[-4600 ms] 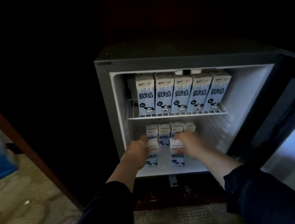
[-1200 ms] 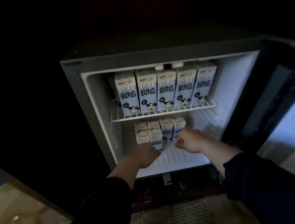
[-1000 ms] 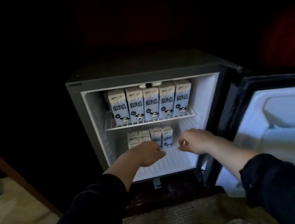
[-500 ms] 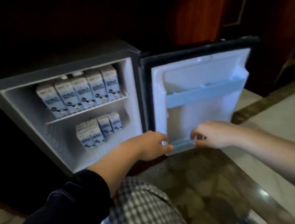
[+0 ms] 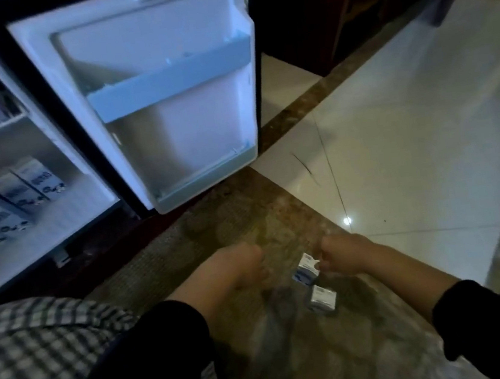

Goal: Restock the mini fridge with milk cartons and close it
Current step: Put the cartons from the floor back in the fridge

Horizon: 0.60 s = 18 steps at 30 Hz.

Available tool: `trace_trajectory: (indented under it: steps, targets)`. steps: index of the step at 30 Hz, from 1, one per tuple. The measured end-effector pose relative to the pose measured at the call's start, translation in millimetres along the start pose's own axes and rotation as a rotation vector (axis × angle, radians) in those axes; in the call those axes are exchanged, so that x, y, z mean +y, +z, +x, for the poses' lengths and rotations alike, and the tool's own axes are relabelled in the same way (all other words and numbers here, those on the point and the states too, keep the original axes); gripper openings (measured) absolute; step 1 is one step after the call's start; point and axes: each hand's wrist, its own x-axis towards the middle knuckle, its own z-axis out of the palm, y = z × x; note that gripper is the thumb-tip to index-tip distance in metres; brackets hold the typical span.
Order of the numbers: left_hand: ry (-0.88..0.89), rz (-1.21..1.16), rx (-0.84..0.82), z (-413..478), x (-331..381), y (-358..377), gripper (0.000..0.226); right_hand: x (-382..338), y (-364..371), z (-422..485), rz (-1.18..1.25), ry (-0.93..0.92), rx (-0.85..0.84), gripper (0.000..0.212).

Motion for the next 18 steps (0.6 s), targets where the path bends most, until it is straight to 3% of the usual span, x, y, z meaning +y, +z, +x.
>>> trace_trajectory:
  steps: [5,14,15,18]
  targets:
    - [0.007,-0.022,-0.044,40,21,33,0.046,32,55,0,0.075,0.118,0.002,0.025]
    - [-0.017,-0.070,-0.086,92,30,70,0.048,36,118,14,0.111,0.247,-0.040,0.051]
    - [-0.015,-0.071,-0.089,96,31,73,0.050,34,123,14,0.105,0.250,-0.021,0.053]
    - [-0.021,-0.085,-0.088,108,33,84,0.056,32,135,9,0.017,0.140,0.272,0.058]
